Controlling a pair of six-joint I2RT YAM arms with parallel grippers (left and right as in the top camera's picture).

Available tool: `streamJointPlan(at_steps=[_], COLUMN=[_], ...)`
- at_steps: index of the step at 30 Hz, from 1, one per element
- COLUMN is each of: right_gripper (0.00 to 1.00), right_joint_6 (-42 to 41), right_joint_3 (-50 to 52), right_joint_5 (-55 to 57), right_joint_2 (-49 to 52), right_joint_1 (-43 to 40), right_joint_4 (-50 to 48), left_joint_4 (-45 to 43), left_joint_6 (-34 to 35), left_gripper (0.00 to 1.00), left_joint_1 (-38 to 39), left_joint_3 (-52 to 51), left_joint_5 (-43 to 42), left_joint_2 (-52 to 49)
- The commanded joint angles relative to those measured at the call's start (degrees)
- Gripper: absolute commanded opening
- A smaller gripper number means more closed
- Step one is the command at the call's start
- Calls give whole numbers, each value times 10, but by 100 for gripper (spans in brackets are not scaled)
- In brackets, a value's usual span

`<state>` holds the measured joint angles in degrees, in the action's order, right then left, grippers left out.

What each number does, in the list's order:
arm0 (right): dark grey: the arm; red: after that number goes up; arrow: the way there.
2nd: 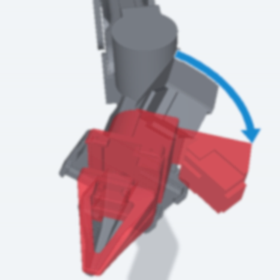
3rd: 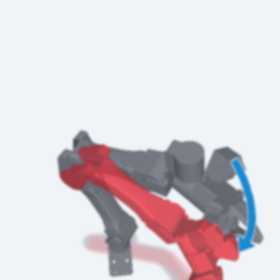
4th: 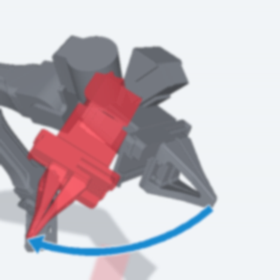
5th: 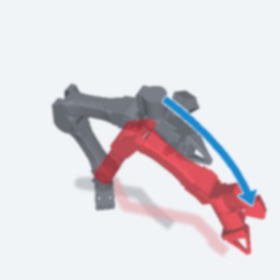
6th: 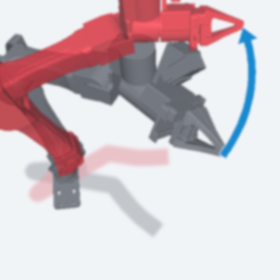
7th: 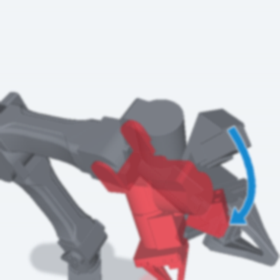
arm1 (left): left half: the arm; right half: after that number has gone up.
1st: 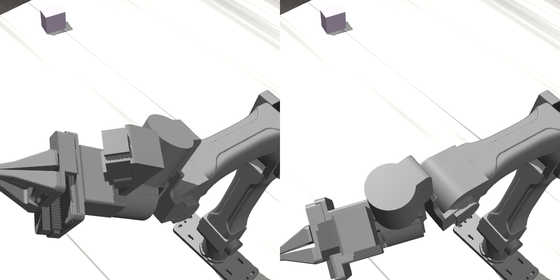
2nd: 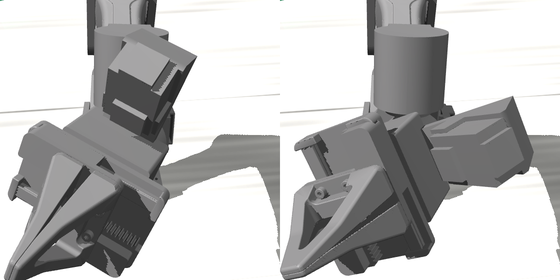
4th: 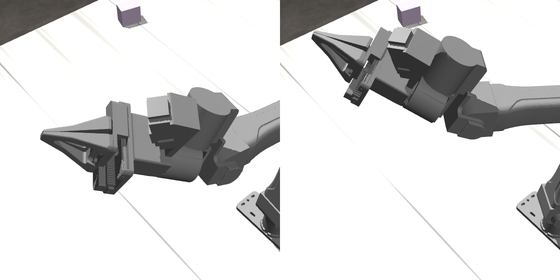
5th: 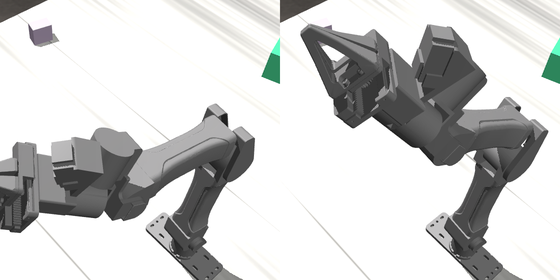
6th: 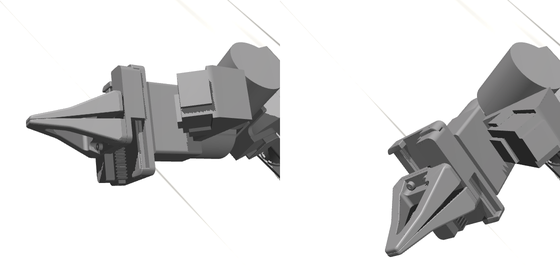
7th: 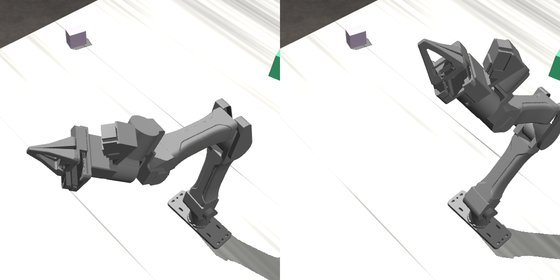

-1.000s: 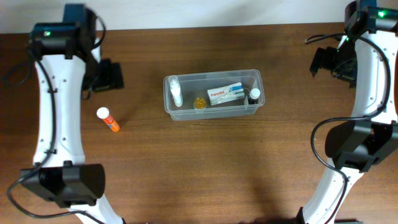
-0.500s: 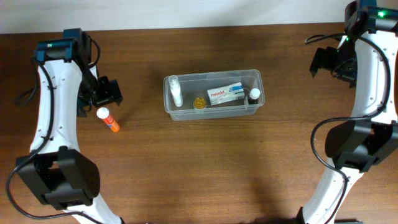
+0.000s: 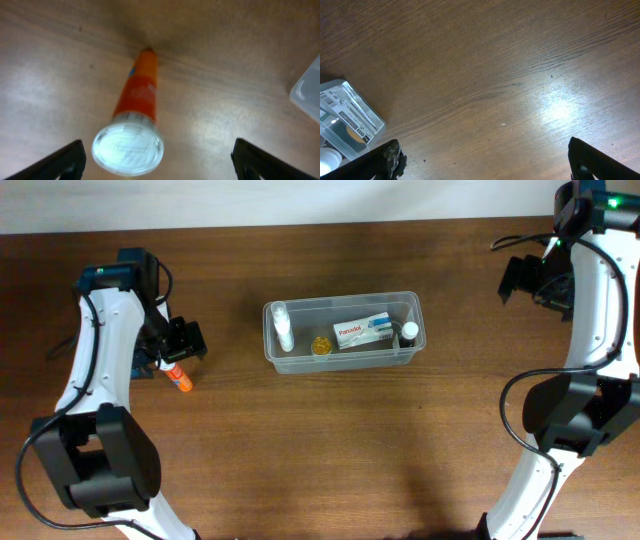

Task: Pack container
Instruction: 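Lower the left gripper onto the orange tube and grasp it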

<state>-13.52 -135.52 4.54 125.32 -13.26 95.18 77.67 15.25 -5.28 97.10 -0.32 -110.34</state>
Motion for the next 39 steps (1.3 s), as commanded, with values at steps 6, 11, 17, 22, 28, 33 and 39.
streamJointPlan(at_steps=[6, 11, 17, 22, 28, 33, 39], right_gripper=[98, 98, 98, 98, 98, 98, 98], right_joint_6=[-5, -5, -5, -5, -5, -5, -5], right_joint_3=[0, 0, 0, 0, 0, 0, 0], right_joint_5=[7, 7, 7, 7, 7, 7, 7], right_joint_2=[-2, -2, -2, -2, -2, -2, -2], right_joint_1=[-3, -3, -3, -3, -3, -3, -3], right_joint_4=[0, 0, 0, 0, 0, 0, 0], left_joint_4=[-51, -52, -54, -66, -74, -81, -80], left_joint_6=[6, 6, 6, 6, 6, 6, 6], left_gripper=[94, 93, 91, 89, 89, 69, 55], left_joint_1=[-2, -2, -2, -2, -2, -2, -2], left_joint_3=[-14, -16, -41, -59, -59, -59, -59], left_joint_5=[-8, -8, -8, 21, 20, 20, 20], left_joint_2=[17, 17, 17, 17, 17, 17, 17])
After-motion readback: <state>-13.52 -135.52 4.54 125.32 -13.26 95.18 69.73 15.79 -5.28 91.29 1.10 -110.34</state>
